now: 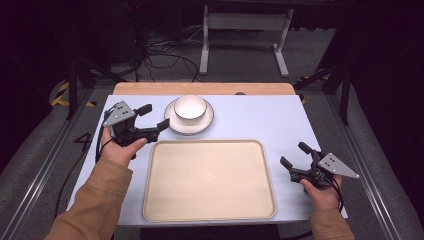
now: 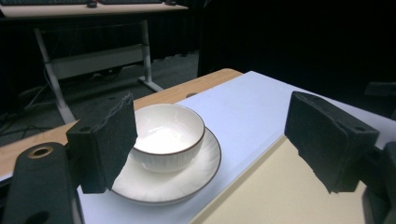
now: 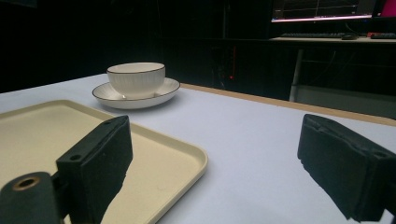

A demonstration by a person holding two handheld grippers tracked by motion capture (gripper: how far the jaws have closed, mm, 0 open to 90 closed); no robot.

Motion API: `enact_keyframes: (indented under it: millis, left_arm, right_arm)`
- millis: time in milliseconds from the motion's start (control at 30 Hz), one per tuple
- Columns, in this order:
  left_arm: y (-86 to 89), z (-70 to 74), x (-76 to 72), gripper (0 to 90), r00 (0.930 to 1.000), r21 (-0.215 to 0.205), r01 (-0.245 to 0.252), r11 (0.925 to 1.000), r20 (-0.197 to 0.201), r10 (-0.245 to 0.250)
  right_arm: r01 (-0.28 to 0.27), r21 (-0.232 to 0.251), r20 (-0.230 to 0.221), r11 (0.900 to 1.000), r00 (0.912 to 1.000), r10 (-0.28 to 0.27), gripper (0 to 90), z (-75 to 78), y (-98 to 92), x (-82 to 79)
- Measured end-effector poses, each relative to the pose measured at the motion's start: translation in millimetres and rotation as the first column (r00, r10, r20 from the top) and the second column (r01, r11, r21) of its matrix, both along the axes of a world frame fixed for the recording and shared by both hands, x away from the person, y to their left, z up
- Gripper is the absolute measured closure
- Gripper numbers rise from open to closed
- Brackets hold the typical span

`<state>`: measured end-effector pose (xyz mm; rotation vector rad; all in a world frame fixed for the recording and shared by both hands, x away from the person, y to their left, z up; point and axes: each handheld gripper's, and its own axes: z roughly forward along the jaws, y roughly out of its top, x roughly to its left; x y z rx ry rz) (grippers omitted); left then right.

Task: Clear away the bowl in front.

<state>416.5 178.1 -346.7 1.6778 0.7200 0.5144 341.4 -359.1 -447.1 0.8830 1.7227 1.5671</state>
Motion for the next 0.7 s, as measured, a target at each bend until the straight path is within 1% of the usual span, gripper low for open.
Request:
enact_keyframes:
  millis: [67,100,167,200,367,467,500,567,700]
  left_arm:
    - [-4.0,1.6,4.9,17.9,1.0000,-0.001,0.007,1.0000,-0.002,-0.007]
    - [-4.0,1.6,4.9,17.9,1.0000,-0.001,0.007,1.0000,-0.002,-0.007]
    - [-7.9,3.6,9.4,17.7,0.9996,-0.023,0.024,0.9994,-0.014,-0.024]
    - [-9.2,5.1,12.0,17.5,0.9995,-0.028,0.030,0.9991,-0.012,-0.031]
    - [-14.0,9.2,22.6,16.7,0.9988,-0.066,0.037,0.9971,-0.030,-0.039]
    - [-17.7,10.9,30.0,16.9,0.9988,-0.056,0.036,0.9978,-0.032,-0.038]
    - [-18.9,11.4,32.0,17.2,0.9985,-0.056,0.042,0.9975,-0.032,-0.044]
    - [-20.3,13.0,35.9,21.7,0.9977,-0.046,0.064,0.9969,-0.017,-0.065]
    - [-22.5,15.3,40.4,21.7,0.9965,-0.039,0.082,0.9959,-0.015,-0.082]
  right_arm:
    - [-0.001,0.001,0.002,1.000,1.0000,0.001,10.8,0.2,0.0,0.3]
    - [-0.001,0.001,0.002,1.000,1.0000,0.001,10.8,0.2,0.0,0.3]
    - [0.000,0.000,0.002,1.000,1.0000,0.000,10.9,0.3,-0.3,0.8]
    - [-0.001,0.003,0.001,1.000,1.0000,0.001,10.9,0.3,-0.2,0.9]
    - [-0.005,-0.004,-0.002,1.000,1.0000,0.005,11.0,-0.5,0.1,2.2]
    - [-0.006,-0.004,-0.001,1.000,1.0000,0.006,11.3,-0.5,0.1,2.5]
    - [-0.006,-0.003,-0.001,1.000,1.0000,0.006,11.3,-0.5,0.1,2.5]
    - [-0.007,-0.003,-0.002,1.000,1.0000,0.007,11.3,-0.5,0.0,2.4]
    - [-0.006,-0.002,-0.003,1.000,1.0000,0.006,11.3,-0.5,-0.4,2.6]
